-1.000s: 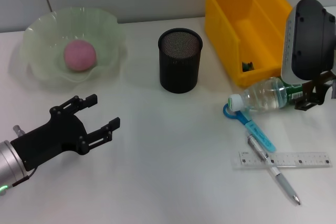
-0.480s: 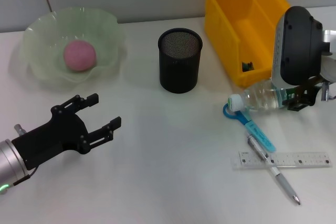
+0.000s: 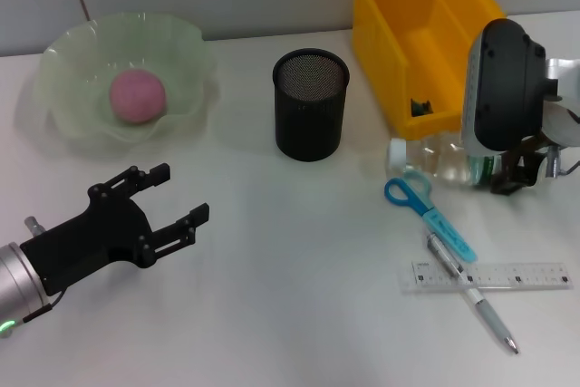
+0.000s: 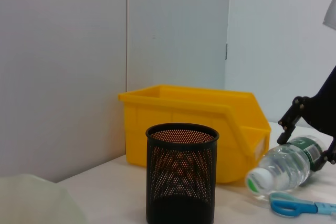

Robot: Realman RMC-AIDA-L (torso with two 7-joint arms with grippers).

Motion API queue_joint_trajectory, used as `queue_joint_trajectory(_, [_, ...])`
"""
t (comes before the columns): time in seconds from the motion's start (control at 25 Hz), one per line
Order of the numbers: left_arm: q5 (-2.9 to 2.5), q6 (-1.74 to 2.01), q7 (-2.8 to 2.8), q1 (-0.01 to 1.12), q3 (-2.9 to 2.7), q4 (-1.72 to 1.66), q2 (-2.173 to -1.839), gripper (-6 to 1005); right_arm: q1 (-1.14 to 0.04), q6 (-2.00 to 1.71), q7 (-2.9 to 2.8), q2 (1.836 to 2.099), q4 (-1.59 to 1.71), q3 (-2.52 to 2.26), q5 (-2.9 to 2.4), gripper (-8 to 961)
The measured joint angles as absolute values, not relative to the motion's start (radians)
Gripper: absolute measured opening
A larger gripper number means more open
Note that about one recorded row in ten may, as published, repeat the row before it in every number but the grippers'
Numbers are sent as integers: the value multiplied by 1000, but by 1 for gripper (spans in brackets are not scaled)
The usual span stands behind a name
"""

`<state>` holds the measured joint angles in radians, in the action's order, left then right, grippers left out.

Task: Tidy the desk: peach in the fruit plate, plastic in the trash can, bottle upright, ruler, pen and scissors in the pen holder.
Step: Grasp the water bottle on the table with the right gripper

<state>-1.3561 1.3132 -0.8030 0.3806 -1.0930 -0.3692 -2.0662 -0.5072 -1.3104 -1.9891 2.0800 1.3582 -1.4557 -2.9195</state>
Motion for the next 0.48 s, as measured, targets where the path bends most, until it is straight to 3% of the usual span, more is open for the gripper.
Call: queue_joint_trajectory(0.48, [-1356,1313,-805,381,-1098,-367,-2068,783,-526,-1297,-2051,2078,1303,-1459,-2919,729])
